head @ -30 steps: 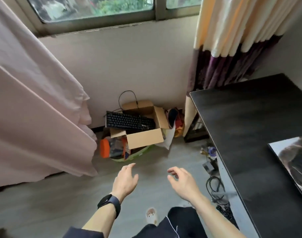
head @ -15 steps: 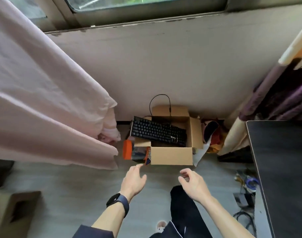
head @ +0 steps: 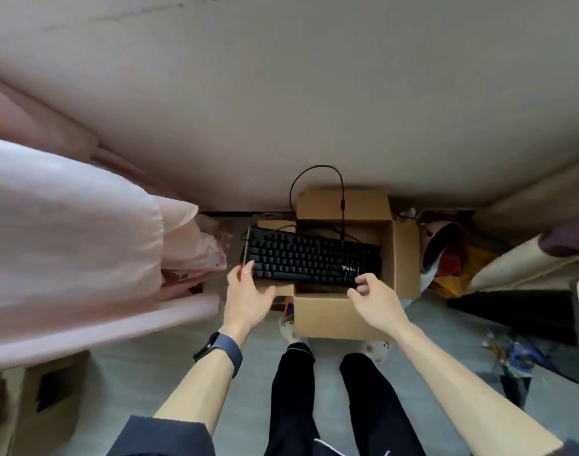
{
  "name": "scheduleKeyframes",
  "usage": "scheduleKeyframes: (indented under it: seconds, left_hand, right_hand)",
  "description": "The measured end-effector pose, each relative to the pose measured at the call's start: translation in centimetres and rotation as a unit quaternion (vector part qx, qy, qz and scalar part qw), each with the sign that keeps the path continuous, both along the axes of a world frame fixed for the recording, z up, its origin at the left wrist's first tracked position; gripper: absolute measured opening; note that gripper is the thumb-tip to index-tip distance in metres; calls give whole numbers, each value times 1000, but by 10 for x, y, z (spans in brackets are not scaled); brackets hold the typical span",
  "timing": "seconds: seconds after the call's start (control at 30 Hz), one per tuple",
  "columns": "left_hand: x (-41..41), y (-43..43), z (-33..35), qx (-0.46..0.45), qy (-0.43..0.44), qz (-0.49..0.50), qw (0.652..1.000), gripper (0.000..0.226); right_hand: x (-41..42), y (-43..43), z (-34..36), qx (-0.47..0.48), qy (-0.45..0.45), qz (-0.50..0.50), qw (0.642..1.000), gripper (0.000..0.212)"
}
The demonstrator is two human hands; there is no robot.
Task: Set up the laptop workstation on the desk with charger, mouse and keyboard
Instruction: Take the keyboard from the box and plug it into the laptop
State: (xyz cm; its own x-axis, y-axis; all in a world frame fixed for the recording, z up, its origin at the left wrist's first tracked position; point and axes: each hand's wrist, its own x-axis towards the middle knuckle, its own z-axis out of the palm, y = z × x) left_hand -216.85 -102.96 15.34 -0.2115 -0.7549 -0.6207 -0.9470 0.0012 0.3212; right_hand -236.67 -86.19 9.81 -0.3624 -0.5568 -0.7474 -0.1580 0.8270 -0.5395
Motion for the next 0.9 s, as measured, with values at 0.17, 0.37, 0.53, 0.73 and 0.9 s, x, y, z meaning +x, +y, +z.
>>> scheduleKeyframes:
  seconds: [0.17, 0.37, 0.53, 0.73, 0.9]
  left_hand:
    - [-10, -64, -62, -10, -13, 64, 998, 97]
    - [7, -114, -119, 26, 60, 55, 996, 104]
    - [15, -143, -151, 114, 95, 27, 989, 71]
    - [10, -145, -154, 131, 81, 65, 986, 69]
    - [-13, -119, -109, 89, 66, 45, 993, 57]
  right_hand:
    - [-17, -61, -64, 23, 12, -15, 1000, 65]
    - [-24, -123, -125, 56, 12, 2, 998, 81]
    - [-24, -157, -163, 98, 26, 29, 994, 65]
    - [3, -152, -155, -3, 80, -69, 994, 48]
    - [9, -130, -98, -36, 121, -156, 980, 35]
